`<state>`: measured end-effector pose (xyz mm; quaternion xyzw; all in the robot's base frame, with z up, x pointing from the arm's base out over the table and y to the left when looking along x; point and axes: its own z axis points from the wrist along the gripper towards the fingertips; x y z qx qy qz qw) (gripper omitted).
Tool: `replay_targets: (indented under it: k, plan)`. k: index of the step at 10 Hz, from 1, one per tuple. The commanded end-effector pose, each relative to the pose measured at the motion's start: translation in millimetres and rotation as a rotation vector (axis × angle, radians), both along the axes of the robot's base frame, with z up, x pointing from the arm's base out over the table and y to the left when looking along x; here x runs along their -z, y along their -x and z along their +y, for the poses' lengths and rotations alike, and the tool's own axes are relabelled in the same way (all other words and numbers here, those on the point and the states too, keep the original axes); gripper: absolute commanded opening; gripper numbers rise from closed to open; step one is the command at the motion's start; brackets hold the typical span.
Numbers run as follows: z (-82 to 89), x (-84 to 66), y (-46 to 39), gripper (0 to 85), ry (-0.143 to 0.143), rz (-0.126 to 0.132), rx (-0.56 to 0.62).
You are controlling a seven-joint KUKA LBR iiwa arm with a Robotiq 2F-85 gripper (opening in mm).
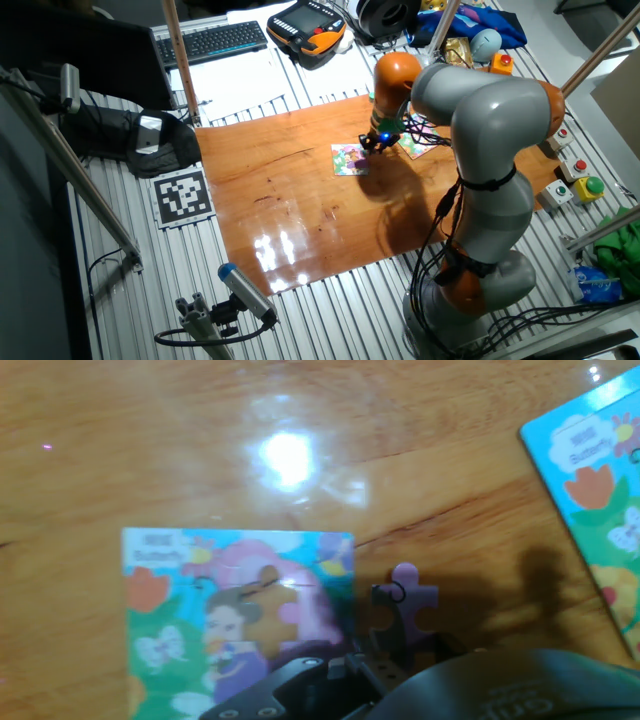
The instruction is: Assemble one piece of a puzzle
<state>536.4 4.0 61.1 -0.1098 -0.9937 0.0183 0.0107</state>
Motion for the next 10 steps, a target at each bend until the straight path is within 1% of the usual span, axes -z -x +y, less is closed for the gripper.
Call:
replay_targets:
  k: [1, 4, 8, 10]
  plan:
    - [6.3, 2.1, -0.4, 0.0, -0.003, -0.003, 0.004]
    - [18.9, 7.5, -3.7, 0.0, -0.003, -0.015, 0.014]
    - [32.1, 18.8, -6.7, 0.0, -0.017, -0.025, 0.031]
    - [35.8, 21.1, -8.4, 0.0, -0.024, -0.025, 0.037]
